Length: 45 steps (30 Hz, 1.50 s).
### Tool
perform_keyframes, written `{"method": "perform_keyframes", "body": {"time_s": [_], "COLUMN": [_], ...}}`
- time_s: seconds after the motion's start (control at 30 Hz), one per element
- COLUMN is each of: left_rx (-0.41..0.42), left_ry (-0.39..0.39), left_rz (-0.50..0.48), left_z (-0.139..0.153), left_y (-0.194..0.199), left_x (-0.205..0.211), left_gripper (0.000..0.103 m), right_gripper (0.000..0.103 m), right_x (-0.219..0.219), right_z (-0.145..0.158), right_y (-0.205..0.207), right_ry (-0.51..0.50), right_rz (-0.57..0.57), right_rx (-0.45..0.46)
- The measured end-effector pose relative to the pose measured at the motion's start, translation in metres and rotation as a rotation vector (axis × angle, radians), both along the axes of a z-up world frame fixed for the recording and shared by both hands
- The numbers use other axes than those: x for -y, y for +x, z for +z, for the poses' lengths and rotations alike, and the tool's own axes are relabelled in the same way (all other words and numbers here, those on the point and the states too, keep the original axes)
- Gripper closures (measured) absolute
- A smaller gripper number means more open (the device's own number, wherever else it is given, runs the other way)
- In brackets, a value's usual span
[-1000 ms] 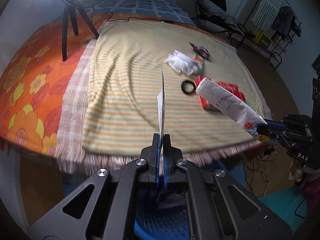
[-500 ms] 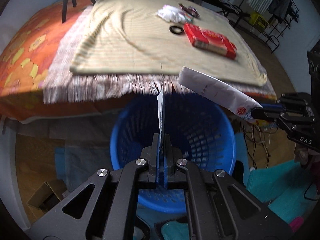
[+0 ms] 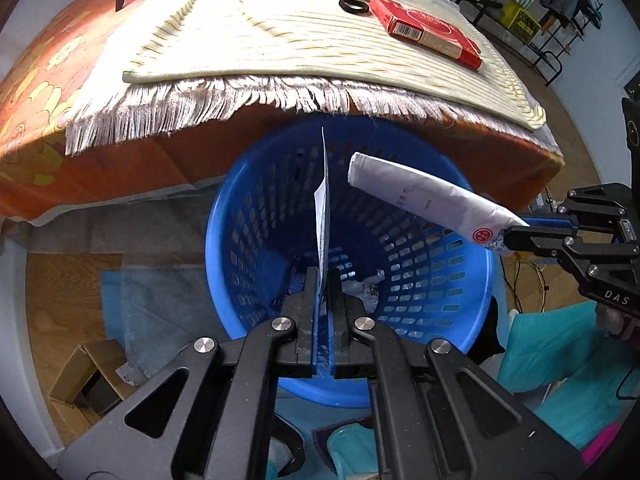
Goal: Collect trash
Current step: 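Open both grippers to drop the receipt and tube into the basket, then move both grippers back over the bed toward the remaining items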
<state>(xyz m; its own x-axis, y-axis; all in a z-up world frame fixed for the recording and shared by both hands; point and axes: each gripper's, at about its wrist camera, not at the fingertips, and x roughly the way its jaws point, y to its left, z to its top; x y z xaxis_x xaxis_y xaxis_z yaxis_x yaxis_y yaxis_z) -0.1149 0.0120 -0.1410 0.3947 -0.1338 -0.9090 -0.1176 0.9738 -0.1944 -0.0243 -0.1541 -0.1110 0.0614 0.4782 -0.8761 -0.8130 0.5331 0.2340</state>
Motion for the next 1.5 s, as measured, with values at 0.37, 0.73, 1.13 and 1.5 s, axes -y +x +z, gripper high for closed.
{"method": "perform_keyframes", "body": {"time_s": [0.37,0.73,1.13,1.5], "left_rx": [-0.01,-0.043,-0.02,0.017], "left_ry": [0.003,0.013,0.027,0.016], "left_rz": [0.009,0.013,0.066,0.077], "left_z": [-0.004,-0.009,-0.003,0.022], "left_y": [0.004,0.01,0.018,0.042], "left_x": [-0.002,-0.004,-0.014,-0.017], "left_gripper": [0.103,0.1,0.05,0.04], "right_gripper": [0.097,0.05,0.037,0.032], "right_x": [-0.007,-0.005,-0.003,0.005], "right_z": [-0.001,0.002,0.004,0.013], "right_y": [-0.001,-0.001,0.007,0.031], "right_ry": [0.003,-0.009,-0.024,-0.018], "right_rz": [-0.003,-0.021,-0.057,-0.148], "right_rx": [0.0,0.047,0.077,0.086]}}
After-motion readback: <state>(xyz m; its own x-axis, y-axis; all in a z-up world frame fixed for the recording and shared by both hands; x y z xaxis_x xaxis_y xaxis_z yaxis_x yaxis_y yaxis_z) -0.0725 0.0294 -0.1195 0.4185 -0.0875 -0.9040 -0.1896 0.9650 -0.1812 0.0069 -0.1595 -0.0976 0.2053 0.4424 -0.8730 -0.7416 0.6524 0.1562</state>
